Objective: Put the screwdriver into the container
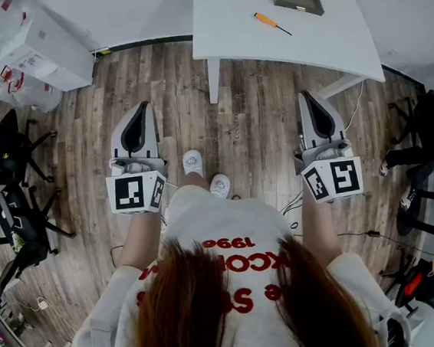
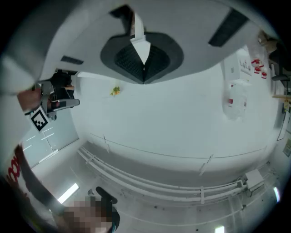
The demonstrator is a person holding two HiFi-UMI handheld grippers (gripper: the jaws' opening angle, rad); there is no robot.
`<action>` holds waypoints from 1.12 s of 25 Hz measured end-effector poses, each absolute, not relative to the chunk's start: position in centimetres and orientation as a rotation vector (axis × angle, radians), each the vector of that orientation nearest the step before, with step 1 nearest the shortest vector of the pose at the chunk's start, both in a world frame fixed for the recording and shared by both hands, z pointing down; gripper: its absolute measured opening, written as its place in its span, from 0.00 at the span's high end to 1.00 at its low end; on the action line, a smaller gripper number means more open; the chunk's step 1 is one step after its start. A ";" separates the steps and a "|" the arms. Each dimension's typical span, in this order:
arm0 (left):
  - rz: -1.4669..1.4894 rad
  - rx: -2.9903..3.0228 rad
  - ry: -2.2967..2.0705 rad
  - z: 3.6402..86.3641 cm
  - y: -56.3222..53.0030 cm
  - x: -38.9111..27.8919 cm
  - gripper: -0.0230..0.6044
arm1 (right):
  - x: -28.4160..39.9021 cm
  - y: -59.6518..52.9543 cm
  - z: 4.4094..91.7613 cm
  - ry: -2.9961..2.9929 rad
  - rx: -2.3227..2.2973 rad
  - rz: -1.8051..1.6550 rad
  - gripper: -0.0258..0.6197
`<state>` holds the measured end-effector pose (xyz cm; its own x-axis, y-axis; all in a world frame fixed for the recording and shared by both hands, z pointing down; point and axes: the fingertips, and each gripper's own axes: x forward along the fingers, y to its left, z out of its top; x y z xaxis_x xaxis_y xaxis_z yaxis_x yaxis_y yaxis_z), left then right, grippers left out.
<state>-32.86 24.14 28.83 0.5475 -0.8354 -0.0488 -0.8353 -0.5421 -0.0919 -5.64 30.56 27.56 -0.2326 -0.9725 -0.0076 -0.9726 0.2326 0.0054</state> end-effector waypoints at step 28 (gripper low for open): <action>-0.002 -2.684 1.351 27.9 19.7 -29.1 0.95 | -2.9 27.8 25.7 2.359 -1.899 0.023 0.95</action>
<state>-29.13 19.73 27.87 0.5977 -0.7995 -0.0601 -0.7993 -0.5883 -0.1228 -2.89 27.80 25.74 -0.2095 -0.9730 -0.0974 -0.9747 0.2157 -0.0587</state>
